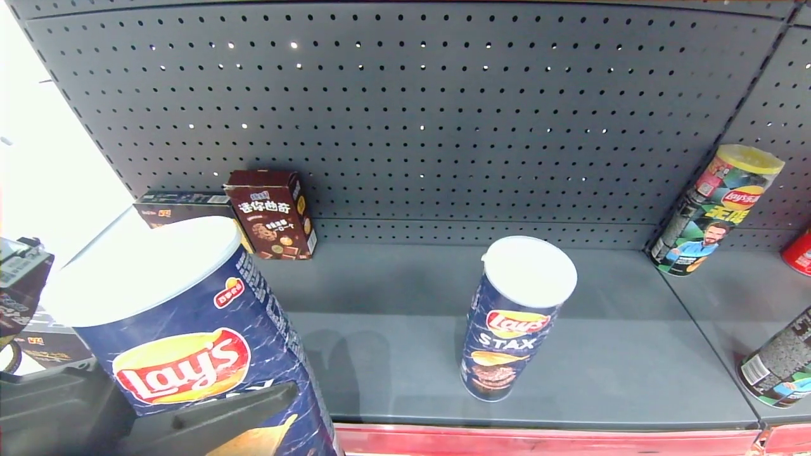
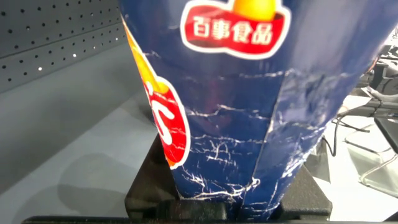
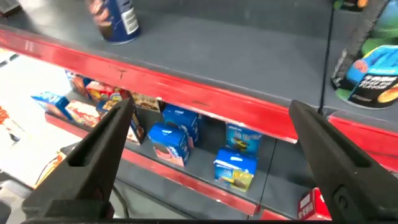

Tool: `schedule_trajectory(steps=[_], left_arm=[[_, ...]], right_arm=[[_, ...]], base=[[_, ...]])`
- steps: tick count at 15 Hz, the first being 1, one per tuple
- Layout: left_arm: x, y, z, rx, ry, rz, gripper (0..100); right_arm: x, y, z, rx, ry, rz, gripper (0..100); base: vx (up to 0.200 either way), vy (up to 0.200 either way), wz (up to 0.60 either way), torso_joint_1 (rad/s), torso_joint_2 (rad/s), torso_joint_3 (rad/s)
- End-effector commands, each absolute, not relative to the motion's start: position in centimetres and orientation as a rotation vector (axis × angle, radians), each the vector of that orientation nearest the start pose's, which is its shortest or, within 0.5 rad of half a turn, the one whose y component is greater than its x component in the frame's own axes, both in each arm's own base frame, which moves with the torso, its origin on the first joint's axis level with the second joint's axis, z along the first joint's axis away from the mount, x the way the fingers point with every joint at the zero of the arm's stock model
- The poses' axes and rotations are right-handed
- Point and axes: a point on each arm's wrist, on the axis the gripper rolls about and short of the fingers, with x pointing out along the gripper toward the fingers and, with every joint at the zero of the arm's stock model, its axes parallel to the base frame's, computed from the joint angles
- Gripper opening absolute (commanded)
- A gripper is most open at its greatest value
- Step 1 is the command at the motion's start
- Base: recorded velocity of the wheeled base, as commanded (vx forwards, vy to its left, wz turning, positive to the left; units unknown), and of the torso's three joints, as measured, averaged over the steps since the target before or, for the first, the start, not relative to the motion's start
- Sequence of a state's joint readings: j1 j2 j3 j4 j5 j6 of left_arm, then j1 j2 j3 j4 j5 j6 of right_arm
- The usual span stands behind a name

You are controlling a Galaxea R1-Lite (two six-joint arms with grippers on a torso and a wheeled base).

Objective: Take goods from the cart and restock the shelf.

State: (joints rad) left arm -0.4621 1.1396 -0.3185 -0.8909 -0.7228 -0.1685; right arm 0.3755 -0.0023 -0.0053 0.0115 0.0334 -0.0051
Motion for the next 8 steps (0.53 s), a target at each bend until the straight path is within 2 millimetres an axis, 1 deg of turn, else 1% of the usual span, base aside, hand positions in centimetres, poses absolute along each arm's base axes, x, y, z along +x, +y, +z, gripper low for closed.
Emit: schedule_trajectory(steps=[1,5,8], left_arm=[[12.29,-7.75,20.1,-0.14,0.035,-1.183,0],[12.38,-7.87,20.5,-0.134,0.02,-1.19,0],[12.2,-8.14,20.44,-0.133,0.024,-1.214,0]], right_arm=[[-2.15,-0.79,7.48,-0.006,0.008,0.416,100],[-2.15,-0.79,7.48,-0.006,0.008,0.416,100],[-2.15,-0.79,7.48,-0.006,0.008,0.416,100]], base=[[0.0,0.0,0.0,0.0,0.0,0.0],[0.0,0.0,0.0,0.0,0.0,0.0],[0.0,0.0,0.0,0.0,0.0,0.0]])
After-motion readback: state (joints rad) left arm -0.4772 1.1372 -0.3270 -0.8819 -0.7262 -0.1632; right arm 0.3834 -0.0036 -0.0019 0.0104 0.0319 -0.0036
